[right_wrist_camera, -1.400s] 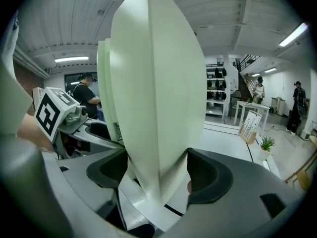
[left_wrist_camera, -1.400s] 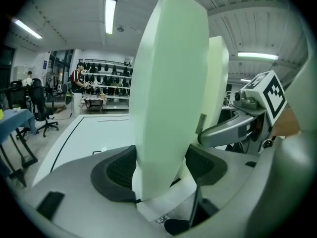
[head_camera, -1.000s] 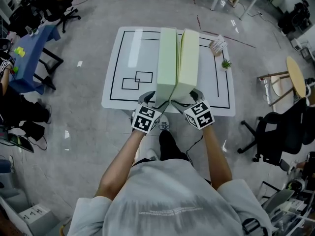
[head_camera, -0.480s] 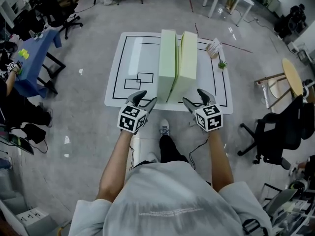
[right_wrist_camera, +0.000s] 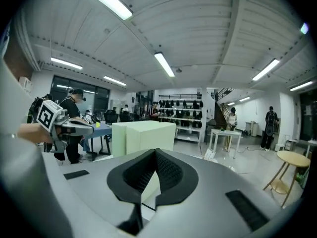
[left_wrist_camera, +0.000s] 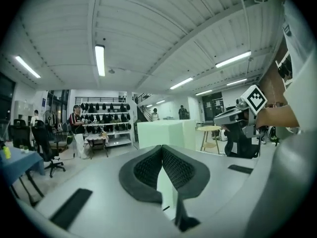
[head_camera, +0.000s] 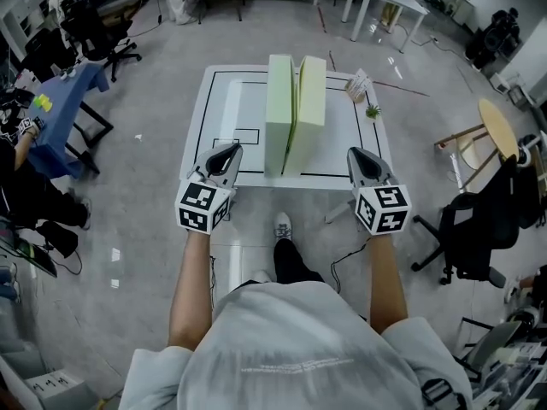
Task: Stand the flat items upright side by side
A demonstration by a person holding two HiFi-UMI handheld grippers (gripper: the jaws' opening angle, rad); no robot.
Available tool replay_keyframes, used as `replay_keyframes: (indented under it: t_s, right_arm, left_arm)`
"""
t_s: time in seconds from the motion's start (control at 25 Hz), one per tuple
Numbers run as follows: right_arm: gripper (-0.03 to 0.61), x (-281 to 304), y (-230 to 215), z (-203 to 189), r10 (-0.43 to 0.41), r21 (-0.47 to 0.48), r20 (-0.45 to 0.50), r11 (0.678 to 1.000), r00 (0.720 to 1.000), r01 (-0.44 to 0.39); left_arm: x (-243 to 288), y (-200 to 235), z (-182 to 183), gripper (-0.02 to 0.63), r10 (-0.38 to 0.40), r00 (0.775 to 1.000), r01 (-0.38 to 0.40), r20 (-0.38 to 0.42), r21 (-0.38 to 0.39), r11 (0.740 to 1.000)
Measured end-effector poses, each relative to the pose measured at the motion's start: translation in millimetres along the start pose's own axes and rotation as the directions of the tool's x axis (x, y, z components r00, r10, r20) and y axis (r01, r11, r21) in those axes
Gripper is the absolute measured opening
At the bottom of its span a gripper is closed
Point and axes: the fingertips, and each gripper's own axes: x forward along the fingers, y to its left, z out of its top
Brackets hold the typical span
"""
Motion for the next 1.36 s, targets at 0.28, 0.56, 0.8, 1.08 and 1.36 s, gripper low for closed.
replay_keyframes:
  t_s: [0.28,0.56,0.8,1.08,1.36]
  right_arm:
    - [0.028,-36,26,59,0.051,-0.126,0.125,0.991,0.991,-0.035]
    - [0.028,-49,35,70,0.063,-0.148,0.134,0.988,0.989,-0.043]
    - [0.028,-52,34,59,0.059,-0.168,0.092,0.985,0.994,-0.043]
    - [0.028,-41,30,50,0.069,-0.189,0.058,0.980,0.996,-0.057]
    - [0.028,-18,18,40,0.062,-0.210,0.031,0.976,0.998,-0.054]
  left_arm:
    - [-32,-12,60,0.020,0.020,0.995,-0.026,0.102,0.053,0.998]
    - [-41,-22,73,0.020,0.022,0.996,-0.026,0.081,0.047,0.999]
    - [-41,-34,70,0.020,0.017,0.997,-0.023,0.077,0.069,0.997]
    - [-31,-37,60,0.021,0.003,0.997,-0.006,0.074,0.047,0.999]
    - [-6,-28,49,0.021,0.003,0.998,-0.006,0.056,0.047,0.999]
